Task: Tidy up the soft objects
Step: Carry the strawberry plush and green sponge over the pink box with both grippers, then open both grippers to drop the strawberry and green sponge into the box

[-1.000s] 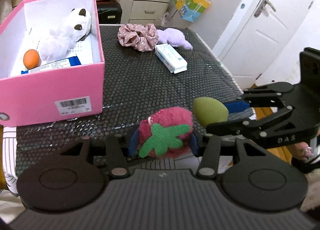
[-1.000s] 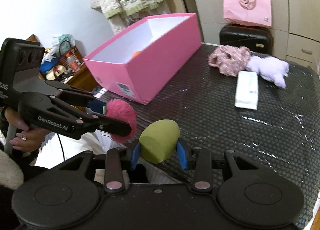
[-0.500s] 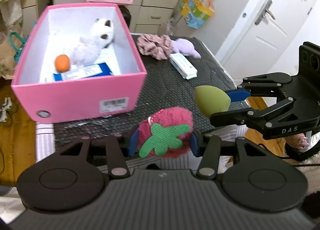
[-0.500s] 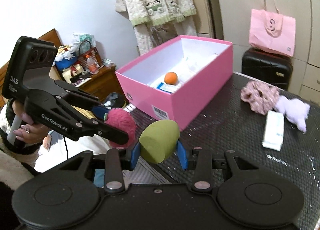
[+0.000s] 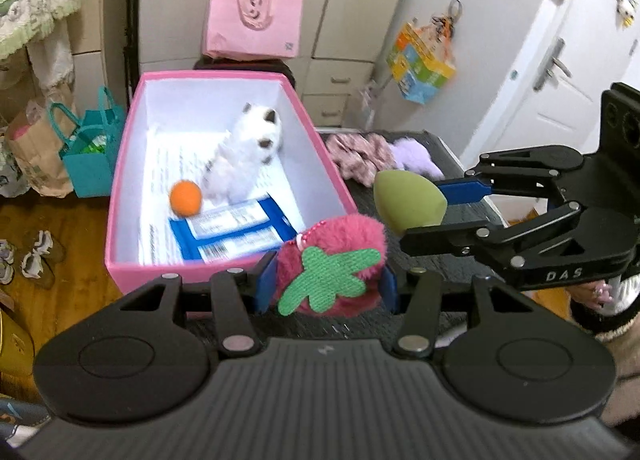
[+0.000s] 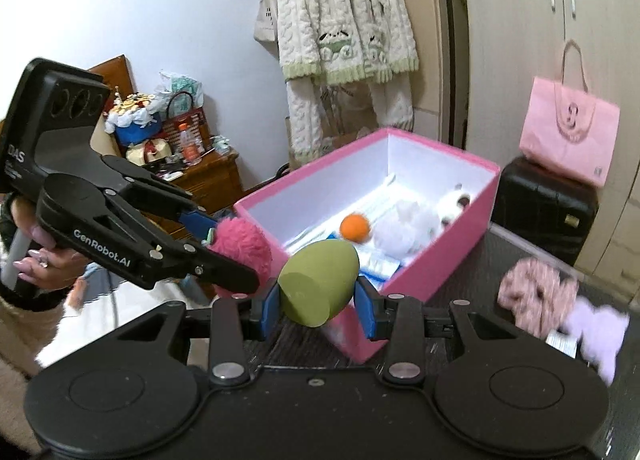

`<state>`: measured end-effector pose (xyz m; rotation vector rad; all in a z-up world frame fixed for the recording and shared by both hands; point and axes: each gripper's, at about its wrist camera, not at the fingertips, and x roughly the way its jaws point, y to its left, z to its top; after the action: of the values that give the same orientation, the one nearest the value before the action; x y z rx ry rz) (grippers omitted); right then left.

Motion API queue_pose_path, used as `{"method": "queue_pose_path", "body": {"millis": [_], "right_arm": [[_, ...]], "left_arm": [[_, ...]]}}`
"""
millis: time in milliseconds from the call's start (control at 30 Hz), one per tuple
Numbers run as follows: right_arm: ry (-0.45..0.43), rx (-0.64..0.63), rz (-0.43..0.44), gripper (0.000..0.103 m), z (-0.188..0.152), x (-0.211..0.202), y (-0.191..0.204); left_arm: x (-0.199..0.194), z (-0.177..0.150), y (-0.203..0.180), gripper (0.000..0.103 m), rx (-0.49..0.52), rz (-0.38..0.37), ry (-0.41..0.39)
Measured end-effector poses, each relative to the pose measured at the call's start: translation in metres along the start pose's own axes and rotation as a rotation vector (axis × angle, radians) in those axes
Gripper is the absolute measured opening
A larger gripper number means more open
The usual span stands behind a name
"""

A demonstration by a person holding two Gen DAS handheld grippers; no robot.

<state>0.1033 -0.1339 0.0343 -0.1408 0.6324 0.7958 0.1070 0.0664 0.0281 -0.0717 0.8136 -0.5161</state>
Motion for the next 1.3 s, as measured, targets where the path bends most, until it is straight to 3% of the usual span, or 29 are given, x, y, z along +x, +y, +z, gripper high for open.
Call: {"method": "queue_pose_path", "body": {"millis": [400,533,733,900,967,1067,1100,1300], "right_arm": [[0.03,-0.027,-0.002,0.046,0.057,0.081,-0.049],[0.064,-0.061,-0.025,0.046,0.072,0.114,-0.063],[0.105,-0.084,-0.005,0.046,0.084,0.146,-0.087],[0.136,-0.122,-0.017,0.048,0.091,0.171,-0.099],[0.14,-0.121,-0.016,0.05,0.094,0.177,-0.102],[0.118,-0.09,-0.013,0.061,0.095,0.174,-0.108],[0.105,-0.073,-0.011,0.065,0.095,0.17,-0.109],[0.029,-0.027,-0.013,0.065,0.096,0.134,-0.108]], "left_arm": [[0.056,0.059,0.061,0.051,-0.093,0.086,-0.021],[0.078,0.077,0.08,0.051,-0.124,0.162,-0.054],[0.105,0.098,0.095,0.051,-0.11,0.18,-0.045],[0.121,0.105,0.095,0.055,-0.06,0.261,-0.064],[0.122,0.108,0.096,0.059,-0.061,0.275,-0.076],[0.114,0.109,0.093,0.071,-0.047,0.285,-0.121],[0.108,0.109,0.089,0.071,-0.031,0.293,-0.139],[0.074,0.103,0.065,0.072,0.08,0.337,-0.189]]}}
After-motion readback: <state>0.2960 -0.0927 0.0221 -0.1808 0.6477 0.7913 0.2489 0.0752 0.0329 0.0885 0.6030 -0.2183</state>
